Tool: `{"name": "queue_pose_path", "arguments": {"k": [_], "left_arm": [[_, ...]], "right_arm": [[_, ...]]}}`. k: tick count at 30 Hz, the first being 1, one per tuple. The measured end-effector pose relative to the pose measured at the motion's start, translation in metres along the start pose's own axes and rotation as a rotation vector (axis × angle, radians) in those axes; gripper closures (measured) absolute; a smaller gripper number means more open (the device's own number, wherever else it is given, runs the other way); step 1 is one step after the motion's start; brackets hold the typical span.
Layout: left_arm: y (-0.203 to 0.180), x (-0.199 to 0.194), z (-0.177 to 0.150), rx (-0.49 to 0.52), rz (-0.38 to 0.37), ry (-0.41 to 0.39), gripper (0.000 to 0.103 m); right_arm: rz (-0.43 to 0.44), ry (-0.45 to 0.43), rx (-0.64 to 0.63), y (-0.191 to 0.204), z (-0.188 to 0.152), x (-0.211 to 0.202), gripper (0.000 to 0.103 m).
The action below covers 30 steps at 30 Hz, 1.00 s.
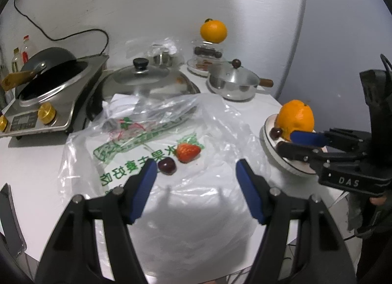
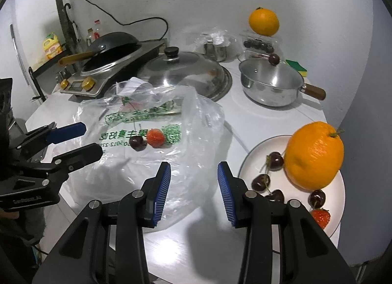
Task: Organize fruits
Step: 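Move both open grippers back to the fruit on the plastic bag, then grasp the red strawberry with the right gripper while the left reaches a dark cherry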
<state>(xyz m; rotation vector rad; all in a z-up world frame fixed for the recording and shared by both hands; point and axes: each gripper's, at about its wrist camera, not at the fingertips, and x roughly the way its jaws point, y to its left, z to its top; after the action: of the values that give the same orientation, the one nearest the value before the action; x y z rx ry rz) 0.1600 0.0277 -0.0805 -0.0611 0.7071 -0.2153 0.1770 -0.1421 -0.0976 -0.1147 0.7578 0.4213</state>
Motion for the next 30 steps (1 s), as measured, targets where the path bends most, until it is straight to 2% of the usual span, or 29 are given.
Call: {"name": "queue_pose_path", "arguments": {"k": [30], "left_arm": [[0.047,0.026,-0.010,-0.068,0.030,0.053,0.035]], "right_arm": [[0.086,0.043,-0.071,0.046,0.023,0.046,0.061]]}}
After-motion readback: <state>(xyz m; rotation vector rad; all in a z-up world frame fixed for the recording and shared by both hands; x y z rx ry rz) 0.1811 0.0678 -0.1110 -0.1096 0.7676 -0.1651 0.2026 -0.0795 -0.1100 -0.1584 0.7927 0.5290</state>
